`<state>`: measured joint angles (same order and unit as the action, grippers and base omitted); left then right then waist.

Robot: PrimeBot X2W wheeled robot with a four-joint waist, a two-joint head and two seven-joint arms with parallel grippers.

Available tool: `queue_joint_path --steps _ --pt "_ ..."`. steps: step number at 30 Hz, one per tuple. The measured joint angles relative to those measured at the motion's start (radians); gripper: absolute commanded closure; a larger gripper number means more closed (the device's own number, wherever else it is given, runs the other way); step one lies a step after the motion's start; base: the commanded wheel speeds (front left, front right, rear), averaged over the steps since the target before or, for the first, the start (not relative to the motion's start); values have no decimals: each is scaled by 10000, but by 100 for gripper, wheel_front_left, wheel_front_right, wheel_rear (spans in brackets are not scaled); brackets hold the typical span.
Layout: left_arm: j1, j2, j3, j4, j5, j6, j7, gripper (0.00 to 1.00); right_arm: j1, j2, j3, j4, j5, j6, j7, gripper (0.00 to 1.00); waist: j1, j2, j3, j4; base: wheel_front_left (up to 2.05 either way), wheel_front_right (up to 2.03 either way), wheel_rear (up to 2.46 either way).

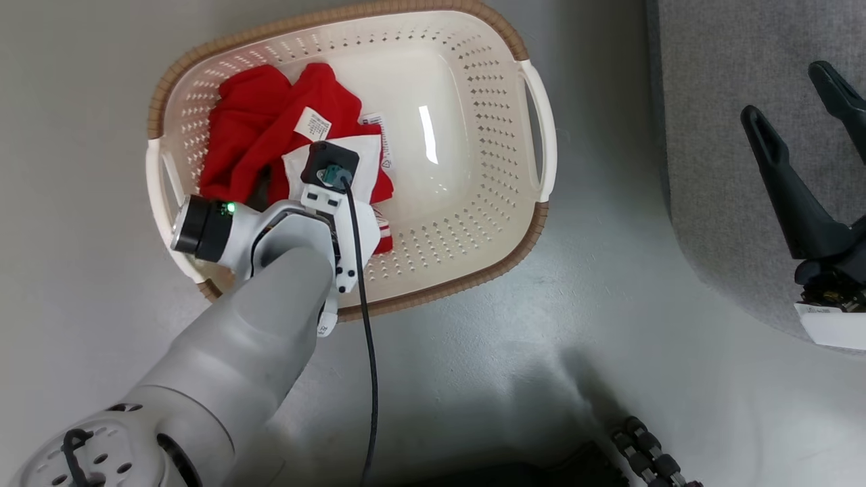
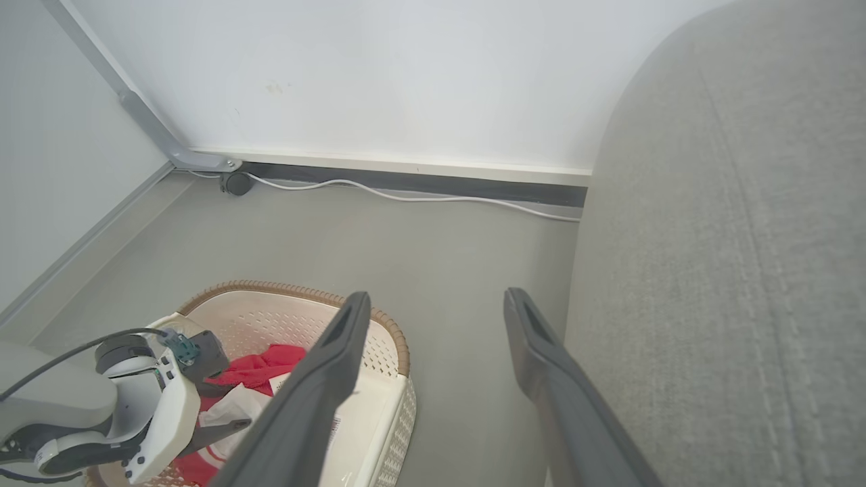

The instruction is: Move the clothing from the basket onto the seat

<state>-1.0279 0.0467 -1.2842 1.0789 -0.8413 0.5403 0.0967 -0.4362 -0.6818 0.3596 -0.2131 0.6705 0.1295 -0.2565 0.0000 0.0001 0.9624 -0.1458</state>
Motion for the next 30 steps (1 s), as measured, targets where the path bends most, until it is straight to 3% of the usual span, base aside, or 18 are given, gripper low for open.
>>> queue_joint_path --steps 5,6,7,8,24,30 --pt "-146 -6 -8 334 610 -234 616 0 -160 96 19 -81 0 0 -4 0 0 0 222 -184 0 0 0" --pt "-164 0 -8 351 610 -236 616 12 -182 109 17 -96 0 0 -4 0 0 0 253 -208 0 0 0" --pt "-181 8 -8 357 604 -257 612 67 -210 130 13 -100 0 0 -6 0 0 0 276 -228 0 0 0" --pt "-208 10 -8 359 594 -328 558 100 -230 148 8 -100 0 0 -6 0 0 0 286 -237 0 0 0" --pt "574 19 4 151 -491 -1091 -2031 100 -243 347 117 360 29 0 -4 0 0 0 -1162 -72 0 0 0" --pt "1099 15 -4 -633 -1158 -1068 -2780 100 22 347 318 610 27 0 -4 0 0 0 -2143 80 0 0 0"
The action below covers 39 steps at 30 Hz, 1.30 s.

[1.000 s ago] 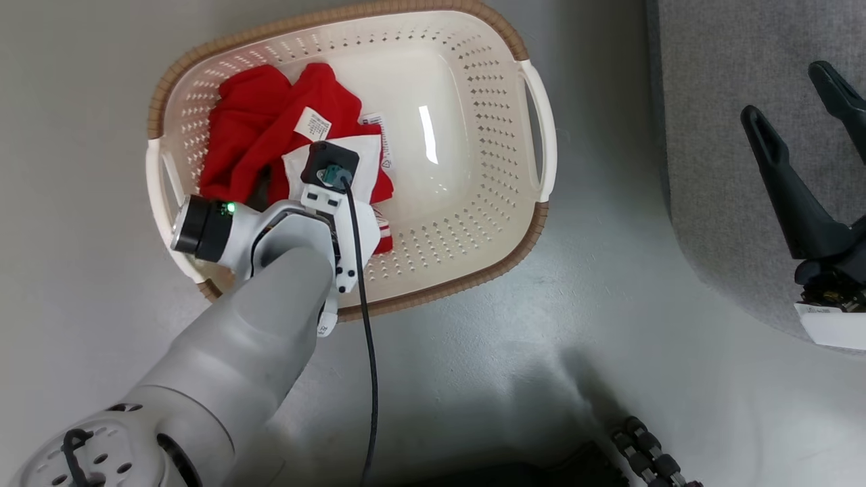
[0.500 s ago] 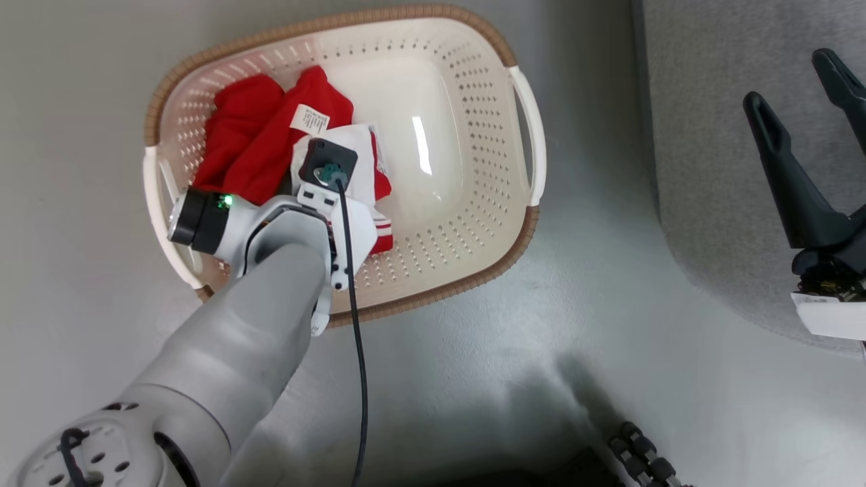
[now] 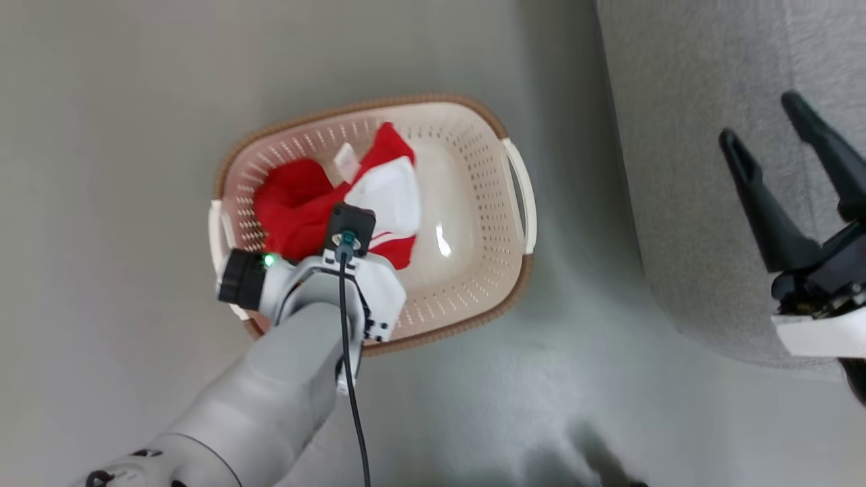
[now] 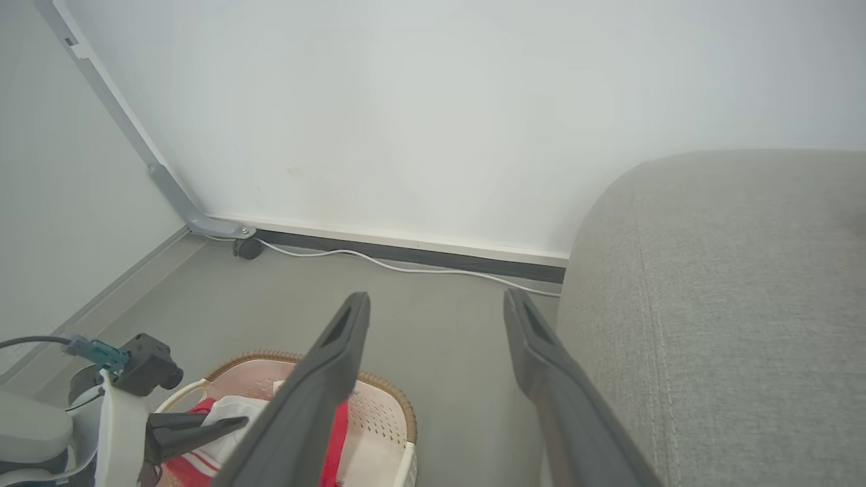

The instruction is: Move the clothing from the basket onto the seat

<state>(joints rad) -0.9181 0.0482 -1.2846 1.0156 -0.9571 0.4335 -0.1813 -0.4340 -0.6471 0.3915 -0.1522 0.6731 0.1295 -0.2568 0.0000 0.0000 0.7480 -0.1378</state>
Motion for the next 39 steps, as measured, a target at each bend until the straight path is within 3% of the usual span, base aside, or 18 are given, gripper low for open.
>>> queue_joint_path --steps 12,18,25,39 --pt "1179 -10 196 -1521 -610 81 -669 100 894 86 527 782 -186 0 0 0 0 0 -2255 761 0 0 0" --pt "1830 -23 947 -2393 299 92 -669 100 1228 353 790 1423 -353 0 2 0 0 0 -3324 1115 0 0 0" --pt "2826 -29 2048 -3135 1463 61 -669 100 1632 1172 1022 2305 -646 0 2 0 0 0 -4601 1410 0 0 0" --pt "4112 92 4080 -4920 3785 -602 -671 100 2502 2554 723 3609 -966 0 6 0 0 0 -6331 1506 0 0 0"
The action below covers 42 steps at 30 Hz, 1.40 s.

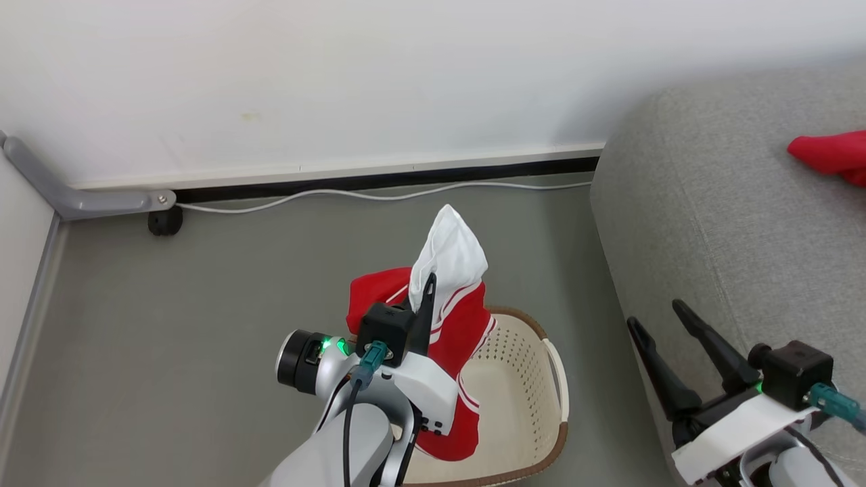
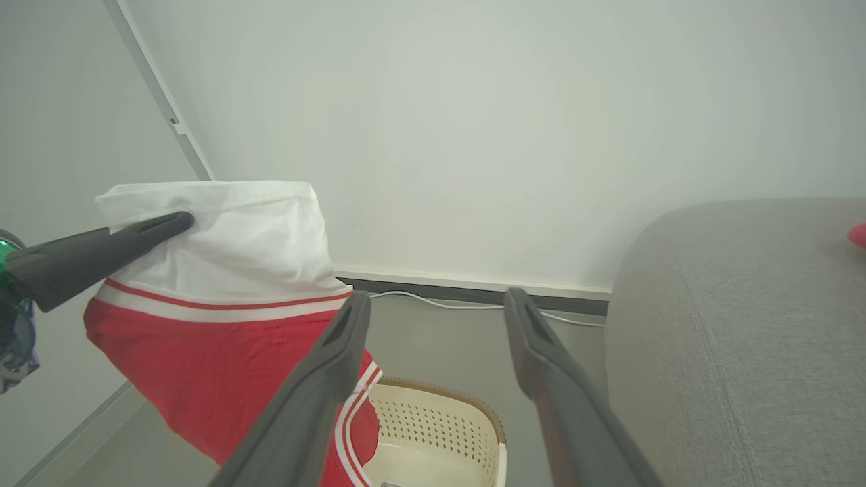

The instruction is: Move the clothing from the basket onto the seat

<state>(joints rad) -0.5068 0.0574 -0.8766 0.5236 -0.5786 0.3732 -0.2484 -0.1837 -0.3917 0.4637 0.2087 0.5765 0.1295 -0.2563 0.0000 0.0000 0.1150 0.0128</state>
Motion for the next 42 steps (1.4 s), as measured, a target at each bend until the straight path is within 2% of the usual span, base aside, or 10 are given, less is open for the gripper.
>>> queue_joint_path --steps 10,19,26,30,37,42 --pt "134 314 614 -1739 1032 -207 -10 100 229 456 -52 612 -230 0 2 0 0 0 -488 -146 0 0 0" --pt "-81 591 639 -2709 1223 -217 40 100 372 711 -54 782 -305 0 2 0 0 0 -653 -194 0 0 0" --pt "-360 585 585 -3162 1386 -213 334 100 438 717 27 815 -326 0 2 0 0 0 -631 -248 0 0 0" --pt "-369 571 512 -3166 1388 -203 384 100 338 709 518 389 -439 0 4 0 0 0 -604 -265 0 0 0" --pt "-658 439 393 -3118 1415 -201 385 100 -428 683 2040 -612 -953 0 4 0 0 0 -511 -253 0 0 0" --pt "-750 280 299 -2982 1415 -203 380 100 -1055 744 2959 -740 -1275 0 4 0 0 0 -474 -178 0 0 0"
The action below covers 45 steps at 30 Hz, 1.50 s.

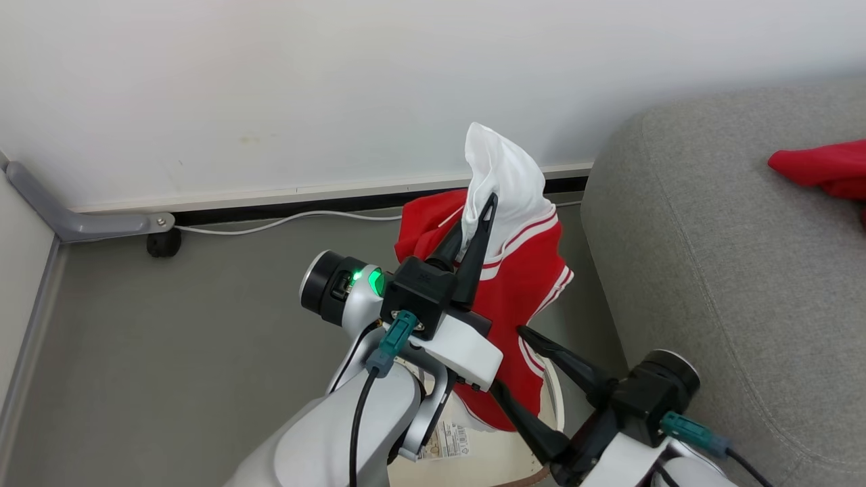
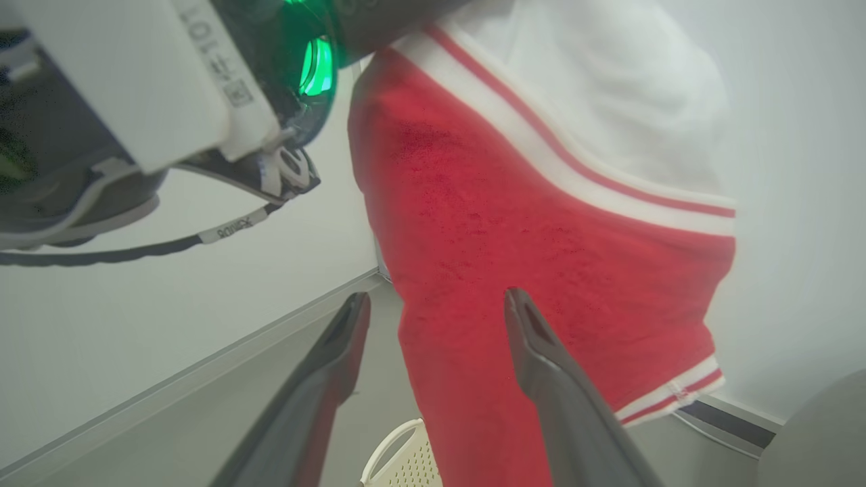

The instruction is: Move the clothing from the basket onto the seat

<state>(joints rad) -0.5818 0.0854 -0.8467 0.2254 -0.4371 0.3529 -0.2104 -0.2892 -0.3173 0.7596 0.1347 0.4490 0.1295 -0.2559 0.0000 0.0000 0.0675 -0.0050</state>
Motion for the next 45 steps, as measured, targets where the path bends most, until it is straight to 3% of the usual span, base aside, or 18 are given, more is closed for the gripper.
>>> queue_joint_path --steps 9,16,24,35,36,37,38,45 --pt "-226 -148 -230 138 -38 -148 -88 100 -606 692 441 706 -949 0 0 0 0 0 0 304 0 0 0" --pt "-228 -301 -443 242 -267 -278 -198 100 -702 1283 -401 1277 -1615 0 -2 0 0 0 -56 542 0 0 0" --pt "-229 -314 -499 407 -407 -364 -276 100 -697 1476 -1563 2117 -1795 0 0 0 0 0 -160 628 0 0 0" --pt "-229 -345 -667 456 -491 -506 -322 100 -852 1574 -1371 3030 -1649 0 0 0 0 0 -234 674 0 0 0" --pt "-229 -345 -685 458 -491 -529 -322 100 -922 1574 -1342 3106 -1561 0 0 44 0 0 -232 687 0 0 0" --pt "-229 -349 -709 460 -493 -531 -330 100 -988 1574 -1333 3164 -1480 0 0 67 0 0 -227 701 0 0 0" --pt "-229 -351 -727 464 -502 -541 -370 100 -1044 1574 -1329 3214 -1415 0 0 100 0 0 -217 712 0 0 0" --pt "-228 -357 -721 535 -577 -541 -378 100 -1154 1511 -1287 3241 -880 0 0 100 0 0 -143 684 0 0 0"
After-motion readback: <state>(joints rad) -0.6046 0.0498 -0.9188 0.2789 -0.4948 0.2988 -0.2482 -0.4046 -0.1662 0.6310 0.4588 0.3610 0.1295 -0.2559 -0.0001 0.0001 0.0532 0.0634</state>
